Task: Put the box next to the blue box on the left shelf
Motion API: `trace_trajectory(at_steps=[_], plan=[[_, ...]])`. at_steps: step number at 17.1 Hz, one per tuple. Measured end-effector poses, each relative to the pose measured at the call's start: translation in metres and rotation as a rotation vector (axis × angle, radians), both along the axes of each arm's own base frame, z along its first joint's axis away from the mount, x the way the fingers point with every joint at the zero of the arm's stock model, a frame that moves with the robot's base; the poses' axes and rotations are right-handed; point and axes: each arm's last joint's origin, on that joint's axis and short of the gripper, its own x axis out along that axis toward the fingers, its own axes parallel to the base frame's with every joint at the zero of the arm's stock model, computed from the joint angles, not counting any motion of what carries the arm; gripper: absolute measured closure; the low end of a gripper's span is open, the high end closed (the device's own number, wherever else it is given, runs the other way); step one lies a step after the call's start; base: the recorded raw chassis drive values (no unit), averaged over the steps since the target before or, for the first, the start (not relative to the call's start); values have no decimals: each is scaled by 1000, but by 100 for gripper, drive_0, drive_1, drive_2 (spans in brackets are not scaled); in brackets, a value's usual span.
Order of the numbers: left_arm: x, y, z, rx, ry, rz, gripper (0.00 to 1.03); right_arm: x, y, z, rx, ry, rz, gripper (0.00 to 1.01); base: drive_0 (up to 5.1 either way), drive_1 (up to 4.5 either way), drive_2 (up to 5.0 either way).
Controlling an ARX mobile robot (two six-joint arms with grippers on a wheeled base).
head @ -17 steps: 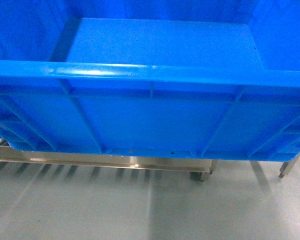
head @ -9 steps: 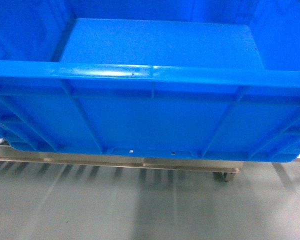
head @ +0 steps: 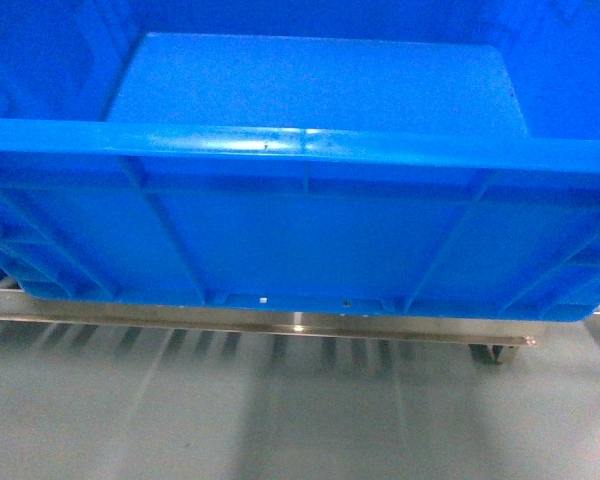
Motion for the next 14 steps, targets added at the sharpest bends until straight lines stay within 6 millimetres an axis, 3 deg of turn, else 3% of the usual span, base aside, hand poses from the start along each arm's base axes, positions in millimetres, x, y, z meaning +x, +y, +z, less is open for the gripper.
trace_trajectory(at_steps=[14], plan=[[0,2,0,0,0,5,93,0,1,0,0,-1,2,93,-505,240,240]])
